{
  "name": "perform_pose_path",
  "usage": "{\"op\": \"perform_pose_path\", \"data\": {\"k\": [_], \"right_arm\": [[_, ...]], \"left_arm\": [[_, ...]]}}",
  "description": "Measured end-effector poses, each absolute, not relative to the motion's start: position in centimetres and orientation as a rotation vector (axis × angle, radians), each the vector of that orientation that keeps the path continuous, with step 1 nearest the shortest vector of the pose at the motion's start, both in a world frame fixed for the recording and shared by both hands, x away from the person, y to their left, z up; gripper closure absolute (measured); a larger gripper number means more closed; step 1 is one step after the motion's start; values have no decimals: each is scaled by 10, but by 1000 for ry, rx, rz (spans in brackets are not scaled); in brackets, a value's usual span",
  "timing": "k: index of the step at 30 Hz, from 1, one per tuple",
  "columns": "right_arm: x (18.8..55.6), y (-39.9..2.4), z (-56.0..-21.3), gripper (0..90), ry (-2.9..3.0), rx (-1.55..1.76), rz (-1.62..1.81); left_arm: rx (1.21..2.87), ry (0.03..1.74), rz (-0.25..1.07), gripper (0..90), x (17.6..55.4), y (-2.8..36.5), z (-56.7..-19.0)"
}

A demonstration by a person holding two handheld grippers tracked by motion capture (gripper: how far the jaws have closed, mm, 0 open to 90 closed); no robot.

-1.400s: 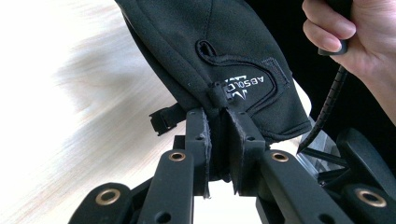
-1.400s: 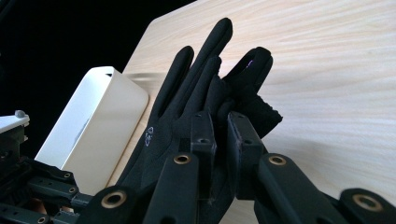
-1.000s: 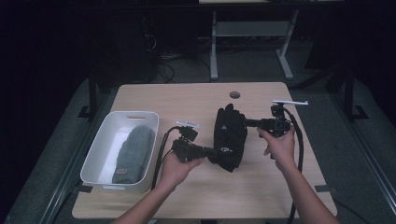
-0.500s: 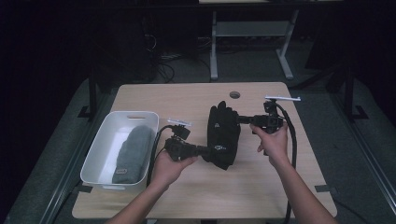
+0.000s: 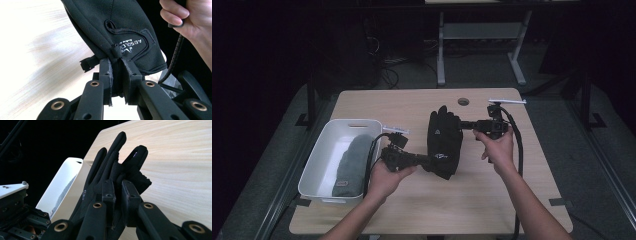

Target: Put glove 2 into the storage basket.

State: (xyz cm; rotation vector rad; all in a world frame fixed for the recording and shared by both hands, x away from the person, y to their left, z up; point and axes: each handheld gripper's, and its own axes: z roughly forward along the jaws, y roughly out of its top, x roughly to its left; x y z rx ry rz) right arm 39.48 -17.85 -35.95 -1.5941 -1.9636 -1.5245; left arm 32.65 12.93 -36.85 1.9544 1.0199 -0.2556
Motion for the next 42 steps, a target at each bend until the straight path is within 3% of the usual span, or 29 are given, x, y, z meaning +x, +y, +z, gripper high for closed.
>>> {"op": "perform_pose_path", "data": {"k": [42], "right_arm": [[418, -109, -338, 821, -2044, -1466, -1502]], "left_arm": [[1890, 1091, -181, 796, 321, 190, -351]]}}
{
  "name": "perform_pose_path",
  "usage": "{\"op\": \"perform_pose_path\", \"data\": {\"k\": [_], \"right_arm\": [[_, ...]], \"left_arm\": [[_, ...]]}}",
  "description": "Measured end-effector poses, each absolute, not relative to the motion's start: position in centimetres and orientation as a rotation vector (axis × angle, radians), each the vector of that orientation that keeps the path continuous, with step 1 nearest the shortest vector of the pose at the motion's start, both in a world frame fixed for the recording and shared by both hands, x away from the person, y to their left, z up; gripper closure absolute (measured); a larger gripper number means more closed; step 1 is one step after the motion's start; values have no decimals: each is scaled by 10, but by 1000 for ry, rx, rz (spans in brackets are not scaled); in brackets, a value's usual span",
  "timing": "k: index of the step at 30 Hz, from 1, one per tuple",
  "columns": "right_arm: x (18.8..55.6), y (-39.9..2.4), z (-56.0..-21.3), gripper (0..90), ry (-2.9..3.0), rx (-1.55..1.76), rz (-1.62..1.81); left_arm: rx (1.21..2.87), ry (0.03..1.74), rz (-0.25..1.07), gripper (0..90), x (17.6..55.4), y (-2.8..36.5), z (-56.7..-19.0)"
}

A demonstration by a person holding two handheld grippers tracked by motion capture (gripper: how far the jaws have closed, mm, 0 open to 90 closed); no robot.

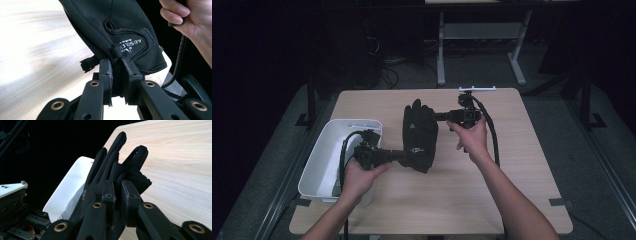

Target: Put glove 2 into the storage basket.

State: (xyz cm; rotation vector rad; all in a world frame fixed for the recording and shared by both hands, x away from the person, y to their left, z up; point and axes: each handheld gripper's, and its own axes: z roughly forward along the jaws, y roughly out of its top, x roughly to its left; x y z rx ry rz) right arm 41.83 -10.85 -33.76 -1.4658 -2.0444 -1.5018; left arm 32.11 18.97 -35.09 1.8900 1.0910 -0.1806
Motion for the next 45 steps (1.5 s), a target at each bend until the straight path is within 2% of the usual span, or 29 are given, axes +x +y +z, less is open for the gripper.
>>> {"op": "perform_pose_path", "data": {"k": [45], "right_arm": [[432, -31, -329, 821, -2080, -1339, -1475]], "left_arm": [[1820, 1166, -127, 795, 305, 260, -338]]}}
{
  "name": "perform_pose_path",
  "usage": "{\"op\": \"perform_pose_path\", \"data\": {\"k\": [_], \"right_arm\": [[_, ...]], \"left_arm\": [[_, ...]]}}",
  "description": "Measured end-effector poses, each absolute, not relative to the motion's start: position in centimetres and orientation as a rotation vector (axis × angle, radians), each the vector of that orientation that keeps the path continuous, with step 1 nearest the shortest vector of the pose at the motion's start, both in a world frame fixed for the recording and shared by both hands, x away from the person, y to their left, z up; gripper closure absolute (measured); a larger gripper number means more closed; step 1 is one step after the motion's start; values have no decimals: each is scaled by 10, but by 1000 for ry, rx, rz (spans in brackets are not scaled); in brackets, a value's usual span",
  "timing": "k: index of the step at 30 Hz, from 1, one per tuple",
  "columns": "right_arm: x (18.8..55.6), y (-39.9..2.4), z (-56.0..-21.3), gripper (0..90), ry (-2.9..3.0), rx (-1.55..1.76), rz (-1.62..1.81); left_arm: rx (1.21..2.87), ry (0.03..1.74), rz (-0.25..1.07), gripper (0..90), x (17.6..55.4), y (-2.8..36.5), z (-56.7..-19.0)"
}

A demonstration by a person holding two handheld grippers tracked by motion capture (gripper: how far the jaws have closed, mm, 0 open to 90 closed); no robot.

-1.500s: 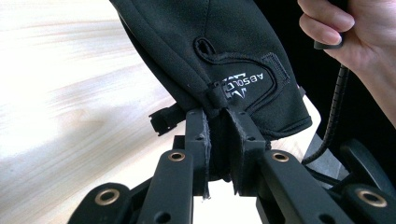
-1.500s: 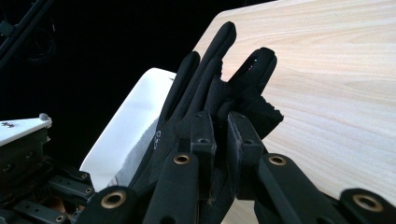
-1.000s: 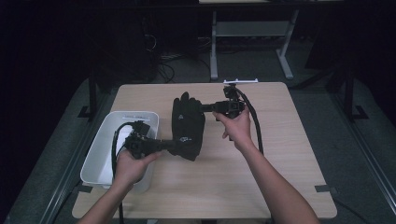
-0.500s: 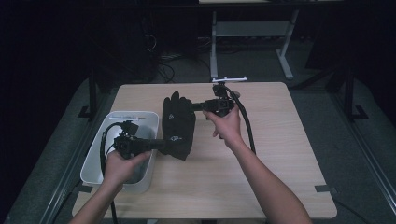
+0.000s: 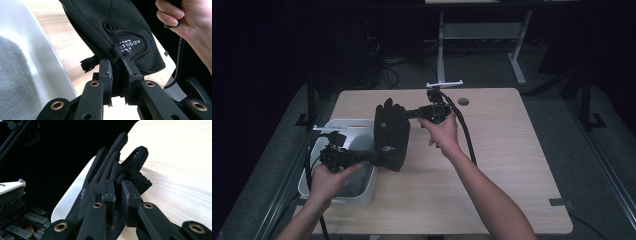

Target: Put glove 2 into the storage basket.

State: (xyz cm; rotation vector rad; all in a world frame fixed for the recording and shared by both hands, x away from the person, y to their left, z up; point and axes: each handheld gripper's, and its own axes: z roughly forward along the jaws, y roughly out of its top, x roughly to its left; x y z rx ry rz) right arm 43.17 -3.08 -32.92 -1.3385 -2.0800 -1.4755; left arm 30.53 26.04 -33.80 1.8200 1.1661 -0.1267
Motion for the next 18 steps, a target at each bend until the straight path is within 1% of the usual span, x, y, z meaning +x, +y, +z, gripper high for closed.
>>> {"op": "perform_pose_path", "data": {"k": [18], "right_arm": [[436, 1, -321, 821, -2115, -1290, -1467]], "left_arm": [[1811, 1201, -97, 795, 302, 285, -332]]}}
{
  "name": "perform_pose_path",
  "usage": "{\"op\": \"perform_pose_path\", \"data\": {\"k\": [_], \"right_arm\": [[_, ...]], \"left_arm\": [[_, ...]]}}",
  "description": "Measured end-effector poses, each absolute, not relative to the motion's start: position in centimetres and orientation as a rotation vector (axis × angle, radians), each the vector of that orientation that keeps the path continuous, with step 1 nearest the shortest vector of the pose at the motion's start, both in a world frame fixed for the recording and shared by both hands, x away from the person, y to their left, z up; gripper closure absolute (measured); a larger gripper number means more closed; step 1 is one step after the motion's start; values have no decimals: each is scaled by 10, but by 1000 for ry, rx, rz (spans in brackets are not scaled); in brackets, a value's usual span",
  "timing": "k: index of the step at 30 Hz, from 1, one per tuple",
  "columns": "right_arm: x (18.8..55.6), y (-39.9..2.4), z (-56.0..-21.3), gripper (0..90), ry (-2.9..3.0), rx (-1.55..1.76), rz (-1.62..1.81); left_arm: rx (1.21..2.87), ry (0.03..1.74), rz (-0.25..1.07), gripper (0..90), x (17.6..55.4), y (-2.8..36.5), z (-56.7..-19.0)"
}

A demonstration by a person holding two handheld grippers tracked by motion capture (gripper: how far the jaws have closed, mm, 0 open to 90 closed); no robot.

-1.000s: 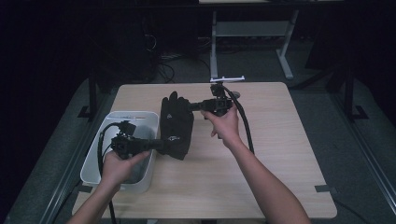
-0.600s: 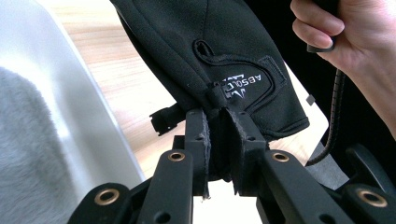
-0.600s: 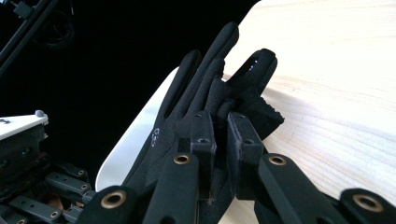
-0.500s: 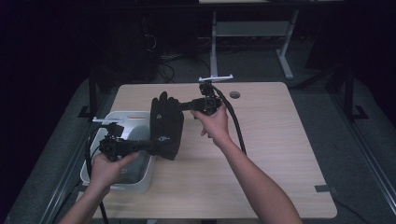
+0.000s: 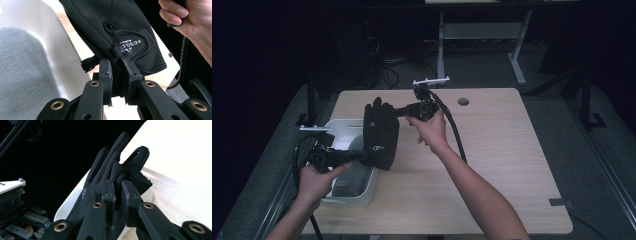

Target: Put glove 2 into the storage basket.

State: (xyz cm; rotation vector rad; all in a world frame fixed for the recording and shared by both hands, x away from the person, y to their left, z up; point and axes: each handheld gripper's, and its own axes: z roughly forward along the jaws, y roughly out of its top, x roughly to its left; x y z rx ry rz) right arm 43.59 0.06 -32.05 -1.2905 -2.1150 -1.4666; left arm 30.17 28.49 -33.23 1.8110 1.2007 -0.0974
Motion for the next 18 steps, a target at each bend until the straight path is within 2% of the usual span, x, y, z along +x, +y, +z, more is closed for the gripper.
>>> {"op": "perform_pose_path", "data": {"k": [18], "right_arm": [[437, 37, -315, 820, -2143, -1232, -1452]], "left_arm": [[1775, 1250, -60, 795, 293, 321, -328]]}}
